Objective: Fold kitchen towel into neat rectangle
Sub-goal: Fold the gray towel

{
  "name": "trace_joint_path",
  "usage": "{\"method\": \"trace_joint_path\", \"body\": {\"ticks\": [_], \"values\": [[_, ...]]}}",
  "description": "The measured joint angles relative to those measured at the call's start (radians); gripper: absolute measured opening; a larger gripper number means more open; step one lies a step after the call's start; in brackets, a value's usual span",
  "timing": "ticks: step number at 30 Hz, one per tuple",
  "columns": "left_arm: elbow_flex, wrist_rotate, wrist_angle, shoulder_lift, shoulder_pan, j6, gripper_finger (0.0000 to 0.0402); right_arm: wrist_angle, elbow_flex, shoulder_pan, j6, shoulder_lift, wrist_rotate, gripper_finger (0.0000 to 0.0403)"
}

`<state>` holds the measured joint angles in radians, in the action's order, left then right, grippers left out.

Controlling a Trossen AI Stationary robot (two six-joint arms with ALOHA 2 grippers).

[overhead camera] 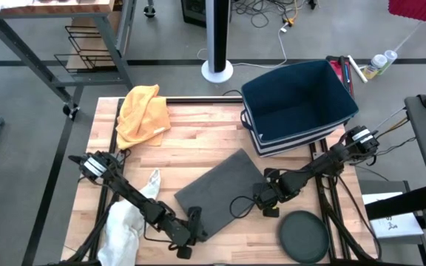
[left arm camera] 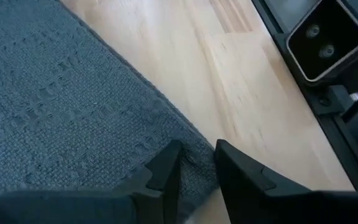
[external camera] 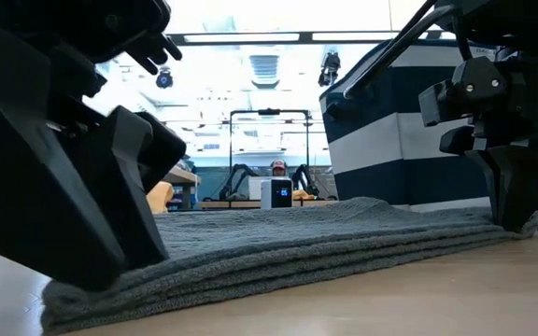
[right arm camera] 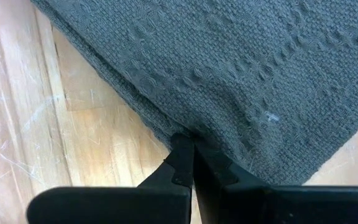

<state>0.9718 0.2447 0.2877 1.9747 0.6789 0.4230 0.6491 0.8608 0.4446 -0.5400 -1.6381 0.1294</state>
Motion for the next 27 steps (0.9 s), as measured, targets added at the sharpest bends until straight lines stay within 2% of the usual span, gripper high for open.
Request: {"method": "trace_joint_path", "body": {"ticks": [12, 17, 24, 27], "values": [[0.000, 0.032, 0.008, -0.111, -0.023, -0.128, 0.0095, 0.016, -0.002, 0.000, -0.003, 0.037, -0.015, 0.0000], [-0.003, 0.088, -0.001, -0.129, -0.100, -0.206, 0.0103, 0.109, 0.067, 0.000, 0.004, 0.040, -0.015, 0.0000], [-0.121, 0.043, 0.011, -0.122, -0.254, -0.163, 0.0109, 0.250, 0.188, 0.001, 0.036, 0.044, -0.028, 0.0000], [-0.190, 0.026, 0.065, -0.118, -0.274, -0.123, 0.0104, 0.266, 0.192, 0.000, 0.063, 0.044, 0.058, 0.0000]]}}
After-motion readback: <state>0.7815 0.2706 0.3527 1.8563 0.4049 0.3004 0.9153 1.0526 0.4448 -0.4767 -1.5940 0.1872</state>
